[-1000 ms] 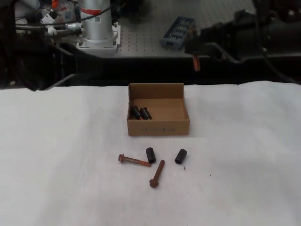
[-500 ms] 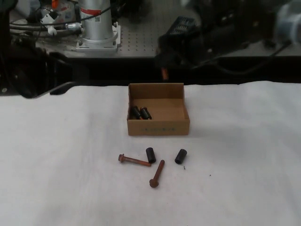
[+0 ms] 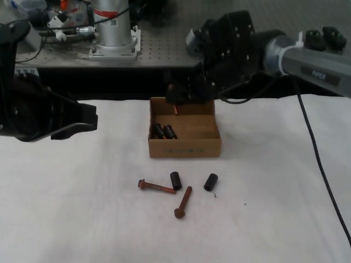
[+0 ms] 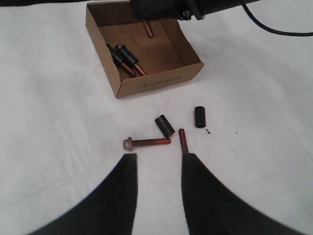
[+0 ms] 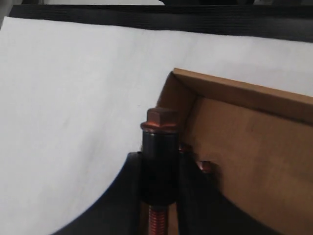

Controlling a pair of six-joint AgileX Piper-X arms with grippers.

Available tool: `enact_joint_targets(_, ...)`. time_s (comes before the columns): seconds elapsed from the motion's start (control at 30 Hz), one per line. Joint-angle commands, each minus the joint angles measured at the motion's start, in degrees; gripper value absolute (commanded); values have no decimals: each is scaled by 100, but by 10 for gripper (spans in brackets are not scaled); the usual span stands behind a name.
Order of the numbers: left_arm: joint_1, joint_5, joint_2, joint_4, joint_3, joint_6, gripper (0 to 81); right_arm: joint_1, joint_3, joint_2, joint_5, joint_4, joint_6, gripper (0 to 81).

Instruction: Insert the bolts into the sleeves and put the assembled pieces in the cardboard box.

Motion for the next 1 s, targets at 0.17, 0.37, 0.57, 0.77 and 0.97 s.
enact_joint_targets(0.17, 9, -45, -64, 156, -21, 235, 230, -54, -113, 242, 231, 420, -23, 28)
enact_joint_targets(0.37, 9, -45, -64, 154, -21, 247, 230, -25, -113, 347, 186, 564, -65, 28)
enact_joint_targets(0.57, 9, -45, -64, 154, -21, 247, 230, -26, -113, 404, 221, 834, -138, 28)
enact_joint_targets(0.77, 9, -45, -64, 154, -21, 247, 230, -26, -113, 404, 57, 962, -152, 28)
enact_joint_targets(0.97, 9, -45, -64, 154, -21, 247, 230, -26, -113, 404, 35, 952, -152, 68)
